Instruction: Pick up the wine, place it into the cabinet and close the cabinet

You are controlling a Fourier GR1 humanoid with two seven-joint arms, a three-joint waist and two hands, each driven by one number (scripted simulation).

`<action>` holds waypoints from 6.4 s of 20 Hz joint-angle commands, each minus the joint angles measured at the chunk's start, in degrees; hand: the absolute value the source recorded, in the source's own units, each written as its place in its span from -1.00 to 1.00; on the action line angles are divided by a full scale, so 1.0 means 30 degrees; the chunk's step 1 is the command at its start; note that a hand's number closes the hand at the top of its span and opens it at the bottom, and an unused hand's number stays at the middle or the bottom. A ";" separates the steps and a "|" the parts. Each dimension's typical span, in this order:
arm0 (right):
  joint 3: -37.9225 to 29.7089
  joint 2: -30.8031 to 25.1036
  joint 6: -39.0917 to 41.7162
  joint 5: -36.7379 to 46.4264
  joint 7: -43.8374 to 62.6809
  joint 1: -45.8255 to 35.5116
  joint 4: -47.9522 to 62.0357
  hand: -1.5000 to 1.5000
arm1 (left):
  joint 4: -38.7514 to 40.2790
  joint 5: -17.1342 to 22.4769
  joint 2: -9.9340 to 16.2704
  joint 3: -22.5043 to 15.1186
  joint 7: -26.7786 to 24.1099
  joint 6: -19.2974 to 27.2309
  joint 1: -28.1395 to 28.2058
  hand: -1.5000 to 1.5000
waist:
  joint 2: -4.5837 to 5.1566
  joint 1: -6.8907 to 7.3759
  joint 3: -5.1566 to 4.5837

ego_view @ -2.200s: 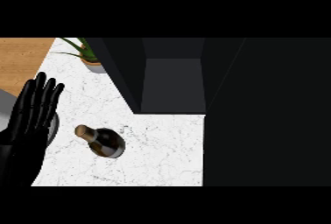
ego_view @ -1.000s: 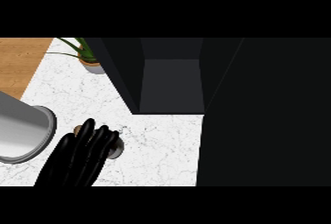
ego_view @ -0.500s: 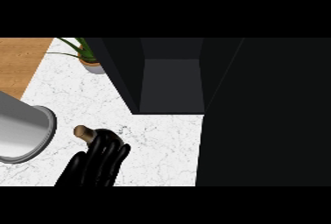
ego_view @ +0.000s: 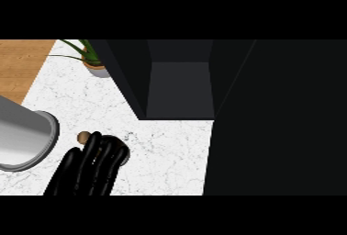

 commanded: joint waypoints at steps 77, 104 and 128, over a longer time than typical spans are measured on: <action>-0.0714 0.1126 0.0813 -0.0396 0.1375 -0.1289 -0.0896 -1.00 | 3.8268 0.5220 0.2363 1.6222 -2.4058 -1.4226 -0.6603 -1.00 | 0.0064 -0.0153 -0.0011; 0.0560 0.1153 0.1572 0.0440 0.0952 0.0681 -0.1627 -1.00 | 3.8538 0.6818 0.1062 1.7033 -2.3798 -1.3622 -0.8272 1.00 | 0.0028 -0.0111 0.0002; -0.1953 0.0708 0.2352 -0.1800 0.0483 0.0283 -0.0572 -1.00 | 2.8852 0.8972 -0.0146 1.3799 -1.9058 -1.1214 -0.4809 1.00 | -0.0012 -0.0021 0.0025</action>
